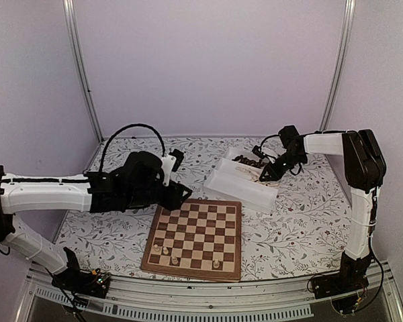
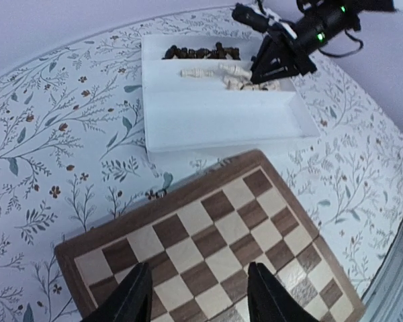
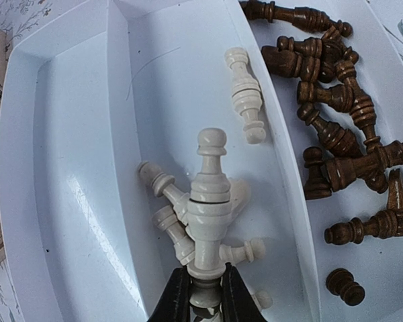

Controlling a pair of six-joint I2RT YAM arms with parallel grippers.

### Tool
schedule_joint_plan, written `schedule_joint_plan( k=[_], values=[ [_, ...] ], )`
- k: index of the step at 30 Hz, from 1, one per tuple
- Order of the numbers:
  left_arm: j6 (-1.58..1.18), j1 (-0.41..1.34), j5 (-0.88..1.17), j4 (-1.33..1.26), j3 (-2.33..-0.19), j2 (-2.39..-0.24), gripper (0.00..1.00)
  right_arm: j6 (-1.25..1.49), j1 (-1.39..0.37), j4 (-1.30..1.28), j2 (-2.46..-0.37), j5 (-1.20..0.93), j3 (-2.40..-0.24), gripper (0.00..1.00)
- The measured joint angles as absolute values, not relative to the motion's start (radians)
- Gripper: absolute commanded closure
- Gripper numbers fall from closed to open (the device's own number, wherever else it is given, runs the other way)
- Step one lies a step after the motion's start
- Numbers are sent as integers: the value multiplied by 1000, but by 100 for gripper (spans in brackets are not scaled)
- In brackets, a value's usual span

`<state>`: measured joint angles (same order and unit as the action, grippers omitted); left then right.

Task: Set up the chess pieces on the board
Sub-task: Place the chess piece on the chessboard.

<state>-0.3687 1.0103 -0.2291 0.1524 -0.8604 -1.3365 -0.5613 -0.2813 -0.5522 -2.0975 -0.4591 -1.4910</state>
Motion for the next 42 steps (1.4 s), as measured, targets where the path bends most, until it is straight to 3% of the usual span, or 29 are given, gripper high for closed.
schedule_joint_plan(
  k=[6, 18, 33, 42],
  values=[
    [-433, 842, -75, -46, -1110, -1625, 49, -561, -281, -553, -2082, -459, -1491, 91],
    [-584, 771, 246, -173, -1662, -2186, 49, -582, -281, -551, -1964, -544, -1483, 90],
    [-788, 766, 326, -197, -1876, -2387, 49, -607, -281, -573, -1959, -672, -1473, 90],
    [-857, 765, 347, -224, -1911, -2423, 63, -609, -281, -579, -1953, -710, -1473, 89]
  ],
)
